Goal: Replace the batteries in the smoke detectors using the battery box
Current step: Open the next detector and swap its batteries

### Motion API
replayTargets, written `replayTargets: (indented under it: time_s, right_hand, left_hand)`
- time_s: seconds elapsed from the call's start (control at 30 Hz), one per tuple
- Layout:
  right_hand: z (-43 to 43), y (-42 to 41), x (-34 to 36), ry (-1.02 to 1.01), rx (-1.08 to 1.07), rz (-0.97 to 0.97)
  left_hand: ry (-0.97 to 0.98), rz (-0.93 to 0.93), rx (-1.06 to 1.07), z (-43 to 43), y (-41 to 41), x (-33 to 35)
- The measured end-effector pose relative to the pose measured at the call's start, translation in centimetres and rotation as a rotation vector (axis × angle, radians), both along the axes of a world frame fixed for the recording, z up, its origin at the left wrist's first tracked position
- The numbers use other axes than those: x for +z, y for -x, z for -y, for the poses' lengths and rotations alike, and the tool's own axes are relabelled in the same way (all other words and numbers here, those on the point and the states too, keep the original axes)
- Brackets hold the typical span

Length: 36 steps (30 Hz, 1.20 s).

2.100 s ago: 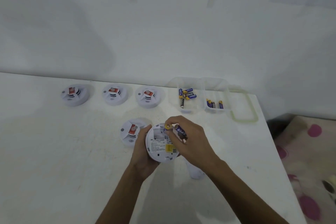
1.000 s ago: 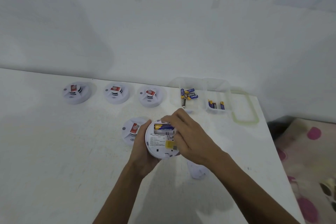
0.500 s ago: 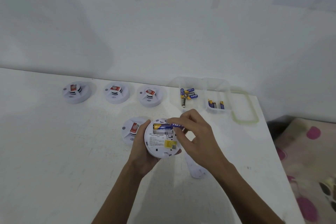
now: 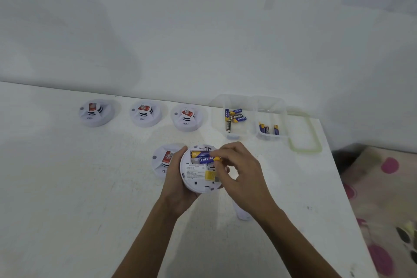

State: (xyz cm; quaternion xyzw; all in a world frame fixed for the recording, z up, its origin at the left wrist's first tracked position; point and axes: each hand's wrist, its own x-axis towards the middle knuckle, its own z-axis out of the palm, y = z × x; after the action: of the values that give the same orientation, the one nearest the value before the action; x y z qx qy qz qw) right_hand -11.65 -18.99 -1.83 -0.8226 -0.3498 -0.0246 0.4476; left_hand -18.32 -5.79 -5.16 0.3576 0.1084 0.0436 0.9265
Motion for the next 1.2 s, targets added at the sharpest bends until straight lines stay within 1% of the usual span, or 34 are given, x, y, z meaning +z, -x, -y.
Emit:
replayTargets:
  time_s: [0.1, 0.2, 0.37, 0.4, 0.5, 0.63, 0.73, 0.83, 0.93, 1.03, 1.1, 1.13, 1.2]
  right_hand:
    - [0.0, 0.4, -0.3, -0.073, -0.027, -0.049]
    - [-0.1, 0.7, -0.3, -0.118, -0.08, -0.216]
    - [-0.2, 1.4, -0.5, -0.198, -0.137, -0.215]
    - [-0.2, 1.5, -0.7, -0.198, -0.144, -0.209]
    - [-0.6, 1.5, -1.5, -0.181, -0.195, -0.158]
    - [-1.1, 1.7, -2.4, -0.162, -0.258, -0.104]
    - [-1.3, 2.0, -2.3, -0.157, -0.25, -0.061]
    - [-1.6, 2.1, -2.0, -0.124, -0.235, 0.092]
    - [-1.3, 2.0, -2.3, -0.036, -0.194, 0.28]
    - [-0.9, 1.8, -2.7, 0.069, -0.127, 0.365]
    - [-0.7, 1.6, -2.7, 0.105, -0.086, 0.379]
    - [-0.6, 1.5, -2.6, 0.102, -0.071, 0.354]
    - [-0.3, 1.5, -2.3, 0.069, -0.072, 0.264]
  left_hand:
    - [-0.029, -0.028, 0.034, 0.0, 0.0, -0.2]
    - [0.059, -0.112, 0.088, 0.1, -0.1, -0.1]
    - [0.143, -0.242, 0.097, -0.3, -0.3, -1.0]
    - [0.136, -0.231, 0.095, -0.2, -0.2, -0.9]
    - [0.048, -0.13, 0.085, 0.1, -0.2, -0.3]
    - [-0.052, -0.071, 0.112, 0.0, 0.0, -0.9]
    - [-0.023, -0.117, 0.159, -0.1, -0.2, -0.6]
    - [0.001, -0.158, 0.174, -0.3, -0.7, -0.7]
    - [-0.063, -0.156, 0.157, -0.6, -1.1, -0.5]
    - [-0.065, -0.12, 0.11, -1.1, -1.3, -0.9]
    - [-0.12, -0.114, 0.124, -0.9, -1.2, -0.6]
    - [-0.125, -0.132, 0.145, -0.6, -1.1, -0.4]
    - [-0.136, -0.094, 0.194, -0.3, -0.6, 0.0]
